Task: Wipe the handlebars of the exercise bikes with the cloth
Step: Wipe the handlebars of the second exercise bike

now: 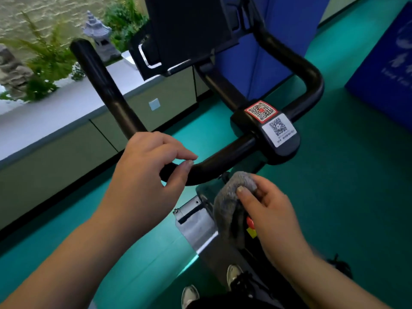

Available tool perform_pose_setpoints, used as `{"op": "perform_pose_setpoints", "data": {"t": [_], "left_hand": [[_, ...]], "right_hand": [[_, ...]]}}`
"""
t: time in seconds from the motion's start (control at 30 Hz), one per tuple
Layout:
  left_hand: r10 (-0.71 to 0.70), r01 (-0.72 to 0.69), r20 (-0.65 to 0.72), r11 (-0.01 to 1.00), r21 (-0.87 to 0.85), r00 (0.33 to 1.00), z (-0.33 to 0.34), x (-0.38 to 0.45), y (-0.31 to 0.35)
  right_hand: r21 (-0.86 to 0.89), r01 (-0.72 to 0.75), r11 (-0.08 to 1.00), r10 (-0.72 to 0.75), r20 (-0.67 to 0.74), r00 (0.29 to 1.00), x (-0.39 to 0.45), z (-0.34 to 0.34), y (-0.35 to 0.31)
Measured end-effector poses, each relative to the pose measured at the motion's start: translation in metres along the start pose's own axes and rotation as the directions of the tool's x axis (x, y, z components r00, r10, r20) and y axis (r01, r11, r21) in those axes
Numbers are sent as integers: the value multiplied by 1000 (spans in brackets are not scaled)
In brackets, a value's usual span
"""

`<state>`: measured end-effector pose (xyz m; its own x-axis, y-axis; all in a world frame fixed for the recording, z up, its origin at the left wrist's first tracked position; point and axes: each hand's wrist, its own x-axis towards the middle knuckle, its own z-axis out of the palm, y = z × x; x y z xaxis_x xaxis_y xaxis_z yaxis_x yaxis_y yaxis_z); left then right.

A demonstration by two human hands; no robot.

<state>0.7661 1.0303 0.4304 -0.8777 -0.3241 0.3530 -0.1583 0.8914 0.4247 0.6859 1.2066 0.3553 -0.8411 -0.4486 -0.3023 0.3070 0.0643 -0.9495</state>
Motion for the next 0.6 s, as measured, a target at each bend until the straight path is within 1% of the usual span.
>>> {"op": "perform_pose_setpoints", "data": {"t": [0.1,0.27,0.33,0.4,0.47,0.5,0.6], "left_hand": [[21,-22,7,1000,12,1000,3,2,-3],[54,-54,0,998,8,999,10,4,-8],[63,-63,-15,998,-3,998,11,4,-8],[69,-69,-23,998,-11,997,12,5,-10],[82,-82,-25,997,-11,996,12,5,-11],[88,-89,-24,996,-11,996,12,5,-12],[101,-102,-26,995,-15,995,12,5,-13]], "right_hand": [[-36,32,999,-39,-185,982,15,2,4],[107,112,988,-58,-415,908,36,18,3],[128,126,984,-63,-409,910,32,26,6],[91,111,990,-74,-339,938,21,33,10],[67,115,991,-87,-327,941,16,35,9],[80,123,989,-86,-364,927,19,34,9],[181,119,976,-12,-506,863,37,27,3]]}}
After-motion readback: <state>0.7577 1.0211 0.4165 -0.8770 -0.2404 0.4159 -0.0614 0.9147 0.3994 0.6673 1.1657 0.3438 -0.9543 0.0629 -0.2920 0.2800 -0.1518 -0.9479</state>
